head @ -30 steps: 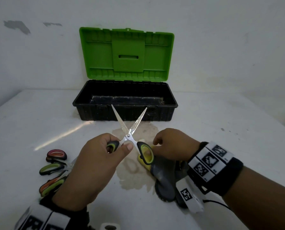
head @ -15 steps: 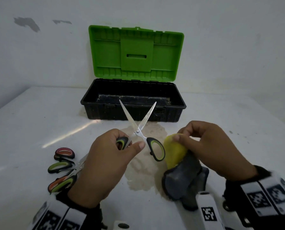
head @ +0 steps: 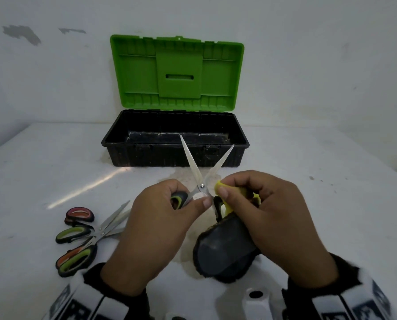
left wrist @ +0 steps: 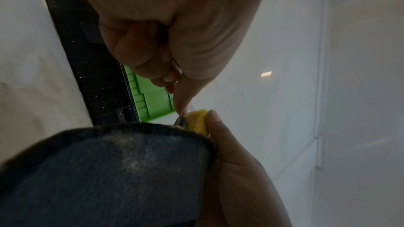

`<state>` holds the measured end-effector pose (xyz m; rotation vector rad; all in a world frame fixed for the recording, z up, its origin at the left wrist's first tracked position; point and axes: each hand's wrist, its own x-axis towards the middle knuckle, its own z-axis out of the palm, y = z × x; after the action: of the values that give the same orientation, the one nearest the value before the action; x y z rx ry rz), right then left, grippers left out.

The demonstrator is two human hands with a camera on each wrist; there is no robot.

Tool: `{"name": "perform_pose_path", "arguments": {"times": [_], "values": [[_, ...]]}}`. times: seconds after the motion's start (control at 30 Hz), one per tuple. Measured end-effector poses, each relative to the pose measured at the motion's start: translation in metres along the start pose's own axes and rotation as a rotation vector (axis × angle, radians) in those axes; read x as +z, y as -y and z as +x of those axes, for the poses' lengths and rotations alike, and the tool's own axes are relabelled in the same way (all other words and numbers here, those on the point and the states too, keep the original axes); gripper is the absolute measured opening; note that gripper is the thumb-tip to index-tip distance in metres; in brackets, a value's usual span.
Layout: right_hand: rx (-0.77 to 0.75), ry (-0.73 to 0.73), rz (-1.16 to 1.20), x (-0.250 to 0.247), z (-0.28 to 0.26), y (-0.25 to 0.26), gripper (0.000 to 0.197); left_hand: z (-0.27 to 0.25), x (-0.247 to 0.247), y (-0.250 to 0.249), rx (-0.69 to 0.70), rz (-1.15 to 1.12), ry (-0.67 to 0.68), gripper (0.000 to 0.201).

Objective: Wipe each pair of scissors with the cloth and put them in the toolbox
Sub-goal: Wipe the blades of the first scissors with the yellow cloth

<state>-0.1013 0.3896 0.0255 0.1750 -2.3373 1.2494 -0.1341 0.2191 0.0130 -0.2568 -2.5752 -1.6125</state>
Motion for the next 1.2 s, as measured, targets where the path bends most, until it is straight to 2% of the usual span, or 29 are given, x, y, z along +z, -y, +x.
{"name": "perform_pose_path", "arguments": {"times": [0.1,0.27,0.43,0.57,0.7,0.87,1.0,1.2], "values": [[0.016,0.008,0.061,0.001,-0.003,-0.003,0.011,0.001,0.002,-0.001,0.022,0.034,-0.004,0.038],[0.087,-0.129,0.203,0.010,-0.003,-0.005,0.016,0.001,0.008,-0.005,0.063,0.119,-0.022,0.037],[0.138,-0.194,0.111,0.020,-0.003,-0.011,0.015,0.000,0.007,-0.003,0.065,0.136,-0.013,0.035],[0.237,-0.125,0.123,0.024,-0.006,-0.014,0.019,0.002,0.003,-0.001,0.073,0.115,-0.018,0.035],[0.255,-0.038,0.175,0.022,-0.004,-0.009,0.020,0.000,0.001,-0.003,0.051,0.118,0.015,0.033],[0.295,-0.060,0.257,0.019,0.006,-0.013,0.023,0.000,0.000,-0.003,0.049,0.100,0.028,0.036],[0.262,-0.020,0.233,0.021,0.003,-0.008,0.022,0.000,-0.003,0.000,0.036,0.070,0.036,0.034],[0.325,-0.049,0.314,0.019,0.008,-0.011,0.025,0.001,-0.005,0.000,0.030,0.065,0.047,0.038]]}}
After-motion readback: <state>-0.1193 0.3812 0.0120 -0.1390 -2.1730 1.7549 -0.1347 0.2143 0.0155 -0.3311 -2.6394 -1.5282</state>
